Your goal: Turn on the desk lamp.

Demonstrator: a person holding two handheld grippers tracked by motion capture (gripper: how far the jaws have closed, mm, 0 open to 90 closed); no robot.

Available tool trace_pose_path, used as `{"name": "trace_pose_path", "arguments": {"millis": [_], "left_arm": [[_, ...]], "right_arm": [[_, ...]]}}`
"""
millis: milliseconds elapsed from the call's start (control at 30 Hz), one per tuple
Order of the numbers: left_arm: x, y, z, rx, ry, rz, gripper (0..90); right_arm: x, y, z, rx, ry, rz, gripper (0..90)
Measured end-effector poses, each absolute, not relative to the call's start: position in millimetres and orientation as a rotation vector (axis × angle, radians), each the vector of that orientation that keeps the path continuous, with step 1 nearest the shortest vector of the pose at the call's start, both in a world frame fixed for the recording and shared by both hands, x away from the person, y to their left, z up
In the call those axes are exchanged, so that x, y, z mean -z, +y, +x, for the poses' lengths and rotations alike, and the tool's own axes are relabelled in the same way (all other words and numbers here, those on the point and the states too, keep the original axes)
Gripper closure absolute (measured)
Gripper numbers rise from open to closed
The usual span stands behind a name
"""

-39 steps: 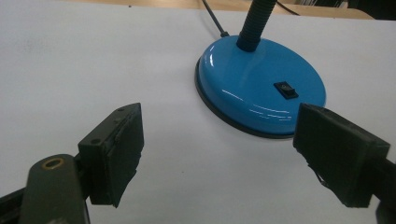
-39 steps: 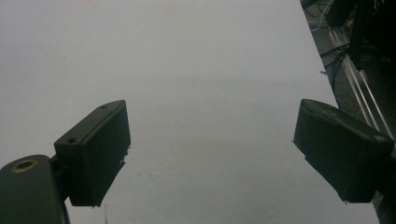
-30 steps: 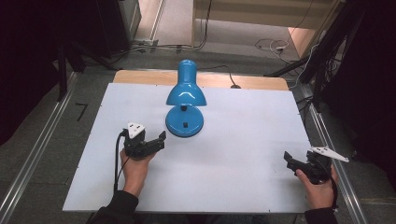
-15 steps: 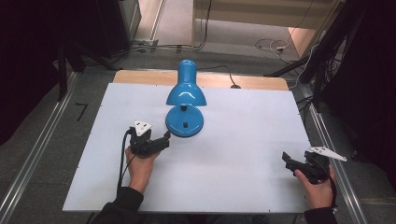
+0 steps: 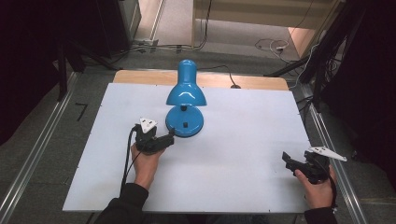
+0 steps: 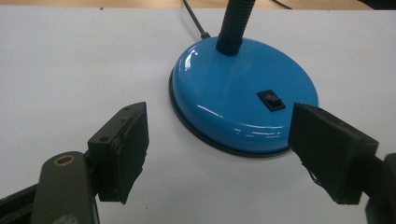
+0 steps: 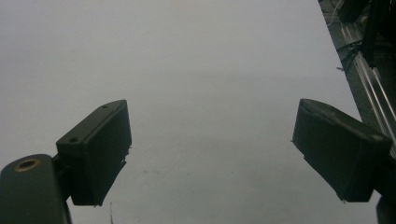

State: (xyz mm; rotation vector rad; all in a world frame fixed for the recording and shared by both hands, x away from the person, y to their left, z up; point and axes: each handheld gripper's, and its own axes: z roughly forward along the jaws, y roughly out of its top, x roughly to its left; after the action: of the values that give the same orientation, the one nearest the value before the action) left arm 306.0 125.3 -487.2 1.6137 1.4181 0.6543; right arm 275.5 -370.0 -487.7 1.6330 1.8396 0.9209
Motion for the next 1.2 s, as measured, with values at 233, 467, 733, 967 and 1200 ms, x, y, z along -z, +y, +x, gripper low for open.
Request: {"name": "trace_pose_path", "arguments": {"millis": [233,467,733,967,1200], "left_arm": [[486,119,311,-0.649,1.410,1.615,21.6],[486,113,316,-0.651,1.405,1.617,21.6],[485,109,321,-0.655,1.403,1.615,22.0],[484,104,325,-0.658,1.397,1.625,22.6],[486,100,328,-0.661,1.395,1.631,22.9]], "right_arm": [[488,-371,276,-0.919,1.838,1.633,10.4],[488,-371,276,-0.920,1.840,1.633,10.4],[488,-371,276,-0.921,1.839,1.633,10.5],[488,-371,276,-0.921,1.837,1.635,10.5],[488,-371,276,-0.930,1.837,1.638,10.5]]}}
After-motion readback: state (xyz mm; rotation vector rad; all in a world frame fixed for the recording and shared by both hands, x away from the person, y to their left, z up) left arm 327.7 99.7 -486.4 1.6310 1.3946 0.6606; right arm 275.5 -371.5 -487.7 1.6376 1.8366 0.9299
